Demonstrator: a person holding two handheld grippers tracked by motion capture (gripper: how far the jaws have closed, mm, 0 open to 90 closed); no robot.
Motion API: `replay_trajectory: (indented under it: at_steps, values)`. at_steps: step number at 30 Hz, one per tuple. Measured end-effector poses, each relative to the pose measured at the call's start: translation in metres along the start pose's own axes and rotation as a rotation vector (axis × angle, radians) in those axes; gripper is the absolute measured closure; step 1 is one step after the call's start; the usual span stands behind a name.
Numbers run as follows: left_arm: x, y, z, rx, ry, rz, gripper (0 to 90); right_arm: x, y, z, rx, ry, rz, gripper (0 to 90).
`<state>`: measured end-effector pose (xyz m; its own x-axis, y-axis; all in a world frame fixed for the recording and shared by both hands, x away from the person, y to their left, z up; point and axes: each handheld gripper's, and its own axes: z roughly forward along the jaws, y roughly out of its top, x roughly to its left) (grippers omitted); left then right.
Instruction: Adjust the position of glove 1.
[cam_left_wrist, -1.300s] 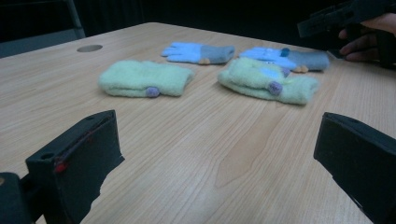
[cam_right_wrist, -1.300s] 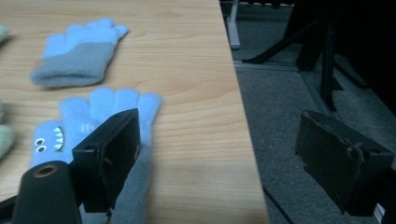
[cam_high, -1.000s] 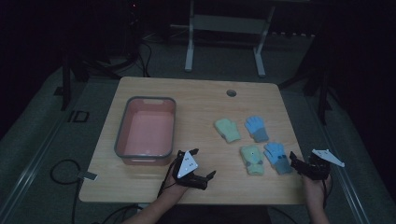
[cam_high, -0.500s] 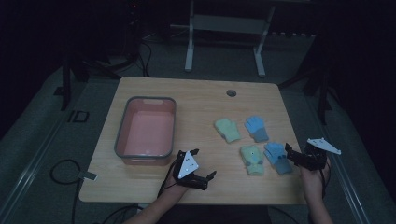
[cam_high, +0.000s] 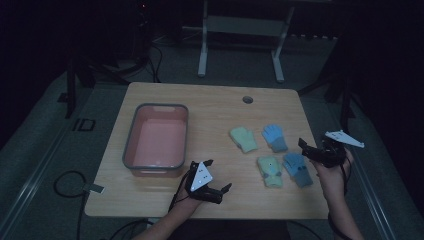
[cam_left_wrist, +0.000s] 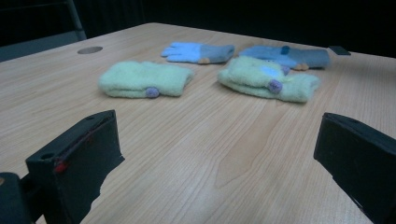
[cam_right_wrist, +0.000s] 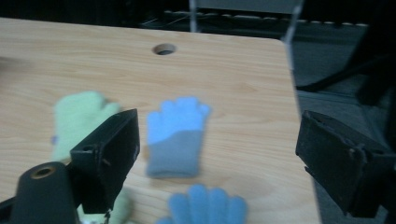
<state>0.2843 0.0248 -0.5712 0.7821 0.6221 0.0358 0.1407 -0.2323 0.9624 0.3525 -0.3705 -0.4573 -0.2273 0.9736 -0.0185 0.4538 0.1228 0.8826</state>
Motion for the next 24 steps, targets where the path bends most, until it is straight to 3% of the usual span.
replay_trajectory:
  at_steps: [12, 24]
  values:
    - [0.0, 0.0, 0.0, -0.001, -0.007, 0.001, 0.7, 0.027, 0.014, 0.026, 0.055, 0.179, -0.055, 15.2]
    - [0.0, 0.0, 0.0, -0.001, -0.006, 0.003, 0.7, 0.054, 0.024, 0.049, 0.075, 0.247, -0.112, 21.0]
